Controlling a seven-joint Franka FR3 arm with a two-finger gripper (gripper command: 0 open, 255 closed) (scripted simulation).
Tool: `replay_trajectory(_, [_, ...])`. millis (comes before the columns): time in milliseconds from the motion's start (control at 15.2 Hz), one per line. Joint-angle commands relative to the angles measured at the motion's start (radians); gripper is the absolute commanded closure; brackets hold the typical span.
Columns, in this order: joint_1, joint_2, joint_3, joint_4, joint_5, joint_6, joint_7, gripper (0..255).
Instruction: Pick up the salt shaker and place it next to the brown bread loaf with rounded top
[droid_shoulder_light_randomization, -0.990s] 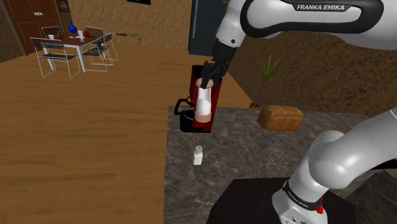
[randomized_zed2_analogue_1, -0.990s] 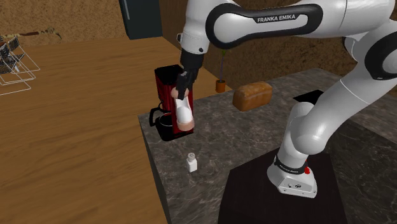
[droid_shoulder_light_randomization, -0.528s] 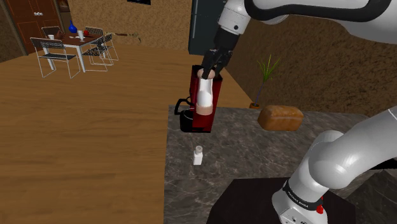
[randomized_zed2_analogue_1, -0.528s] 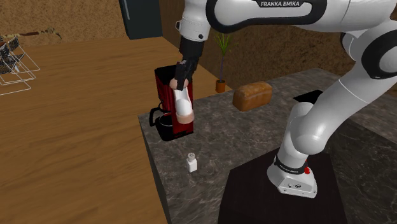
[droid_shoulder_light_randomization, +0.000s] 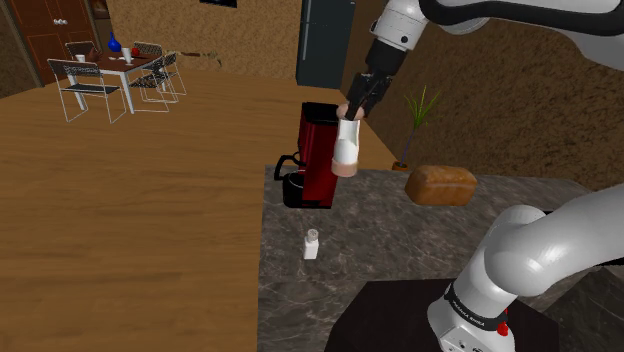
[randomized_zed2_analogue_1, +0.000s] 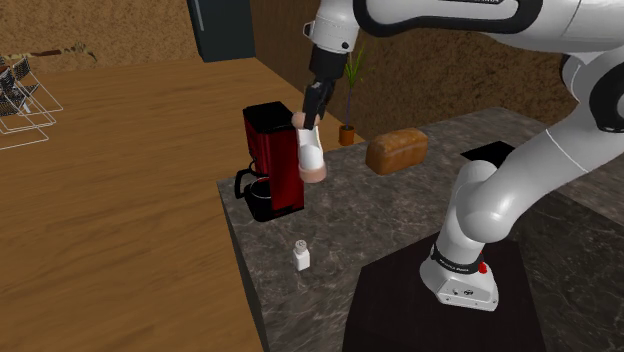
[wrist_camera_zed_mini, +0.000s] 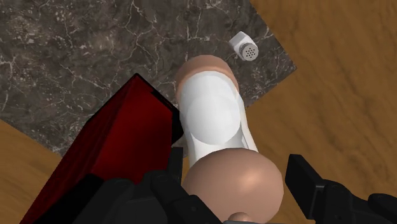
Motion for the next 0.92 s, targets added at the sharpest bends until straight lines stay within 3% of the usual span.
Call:
replay_trajectory(0, [-0.009, -0.048, -0.037, -0.035, -0.008, -0.018, -0.043, 255])
replay_trajectory(858, [-0.087, -0.290, -0.281, -0.157, -0.134, -0.162, -0.299, 255])
